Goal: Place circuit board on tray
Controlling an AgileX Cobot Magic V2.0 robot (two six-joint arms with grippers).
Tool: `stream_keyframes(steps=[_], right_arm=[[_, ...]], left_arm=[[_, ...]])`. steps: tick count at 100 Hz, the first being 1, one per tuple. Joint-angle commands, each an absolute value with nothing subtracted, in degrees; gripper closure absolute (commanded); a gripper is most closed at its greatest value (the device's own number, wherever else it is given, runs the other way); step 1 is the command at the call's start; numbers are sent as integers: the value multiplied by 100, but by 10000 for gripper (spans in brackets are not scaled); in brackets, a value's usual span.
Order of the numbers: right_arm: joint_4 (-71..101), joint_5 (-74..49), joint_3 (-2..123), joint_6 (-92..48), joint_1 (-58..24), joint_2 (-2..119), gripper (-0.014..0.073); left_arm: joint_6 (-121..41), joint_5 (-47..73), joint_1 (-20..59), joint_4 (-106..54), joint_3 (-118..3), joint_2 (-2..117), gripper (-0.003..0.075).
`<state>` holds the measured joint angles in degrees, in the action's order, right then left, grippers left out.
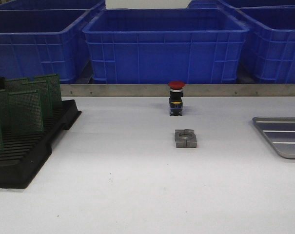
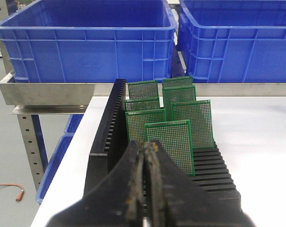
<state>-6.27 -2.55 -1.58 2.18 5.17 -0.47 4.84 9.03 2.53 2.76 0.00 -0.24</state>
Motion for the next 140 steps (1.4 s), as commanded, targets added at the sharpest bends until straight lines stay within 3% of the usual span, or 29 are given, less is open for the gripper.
stream_keyframes(steps=[1,47,77,106,140], right_arm=[[-679,225,-81,193,548,-211,655],[-679,225,-81,193,548,-211,655],[-679,225,-81,193,548,-211,655],[-679,225,-81,193,548,-211,655],[-679,225,-81,193,548,-211,655]], left_arm=[[488,419,241,231,281,-205,741],[488,62,241,231,153,-205,741],[488,1284,241,242,-1243,120,741],[488,3042,241,207,-3110,2036,741],[-60,4267,241,92,-4994,4756,716]])
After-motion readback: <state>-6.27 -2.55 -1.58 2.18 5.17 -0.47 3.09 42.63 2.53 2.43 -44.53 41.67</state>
